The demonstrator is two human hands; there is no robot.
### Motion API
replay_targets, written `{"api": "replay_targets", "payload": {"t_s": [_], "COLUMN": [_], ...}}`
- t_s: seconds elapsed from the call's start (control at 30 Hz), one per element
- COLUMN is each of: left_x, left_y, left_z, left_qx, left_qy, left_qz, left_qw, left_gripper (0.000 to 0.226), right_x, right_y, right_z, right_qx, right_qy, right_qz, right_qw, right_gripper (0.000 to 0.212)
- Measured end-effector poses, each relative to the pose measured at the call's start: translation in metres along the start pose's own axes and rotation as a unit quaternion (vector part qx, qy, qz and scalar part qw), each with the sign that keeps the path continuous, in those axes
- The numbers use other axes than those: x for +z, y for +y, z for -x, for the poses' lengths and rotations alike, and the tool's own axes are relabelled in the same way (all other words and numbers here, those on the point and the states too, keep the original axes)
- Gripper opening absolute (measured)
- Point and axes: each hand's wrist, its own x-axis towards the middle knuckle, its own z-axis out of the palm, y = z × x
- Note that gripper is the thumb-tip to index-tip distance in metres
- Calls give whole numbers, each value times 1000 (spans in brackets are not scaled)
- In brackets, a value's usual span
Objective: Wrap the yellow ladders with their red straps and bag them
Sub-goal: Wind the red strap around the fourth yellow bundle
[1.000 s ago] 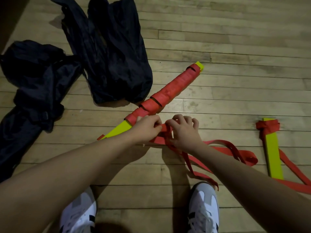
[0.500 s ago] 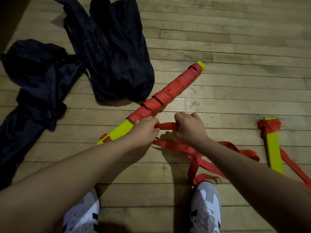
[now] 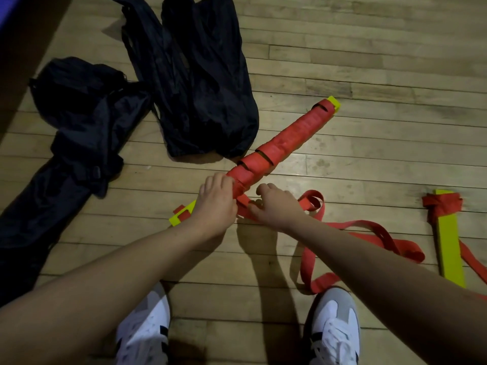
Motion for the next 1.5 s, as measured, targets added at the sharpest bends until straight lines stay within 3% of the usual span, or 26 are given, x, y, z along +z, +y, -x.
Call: {"api": "replay_targets", "payload": {"t_s": [0.1, 0.27, 0.47, 0.6, 0.73, 0.8, 0.87, 1.0, 1.07, 1.2, 1.27, 1.4, 1.5], "left_x": [-2, -3, -4, -5, -4, -4, -3, -1, -1, -5, -7, -4, -4], "left_y": [-11, -23, -27, -29, -30, -31, -31, -27, -25, -24, -24, -18, -17], "left_z": [3, 8, 9, 8, 9, 8, 5, 2, 2, -2, -2, 3, 0], "left_qx": [-28, -49, -56, -64, -64, -68, -71, -72, -70, -88, -93, -84, -63], "left_qy": [-1, -38, -45, -52, -48, -47, -54, -67, -69, -101, -93, -74, -75], "left_qz": [-12, -48, -46, -22, -37, -37, -47, -69, -81, -77, -73, -45, -103], "left_qw": [1000, 997, 996, 996, 996, 996, 995, 993, 992, 988, 989, 993, 990], "left_gripper": [47, 54, 50, 46, 44, 48, 56, 73, 76, 54, 54, 57, 48], "right_x": [8, 26, 41, 41, 35, 32, 33, 28, 19, 14, 17, 19, 16], "right_y": [-10, -18, -21, -23, -29, -31, -32, -25, -23, -23, -22, -24, -29], "right_z": [-8, -13, -24, -28, -23, -20, -20, -25, -21, -13, -13, -9, -7], "right_qx": [11, -15, 50, 84, 44, 23, 62, 166, 163, 138, 148, 163, 140], "right_qy": [-4, 14, 92, 52, 59, 35, -4, -78, -100, -88, -85, -83, -90], "right_qz": [-36, 54, 59, 58, 106, 62, -49, -269, -309, -382, -410, -430, -431], "right_qw": [999, 998, 993, 993, 992, 997, 997, 945, 932, 910, 896, 884, 887], "right_gripper": [40, 56, 30, 17, 19, 17, 20, 20, 24, 28, 29, 27, 25]}}
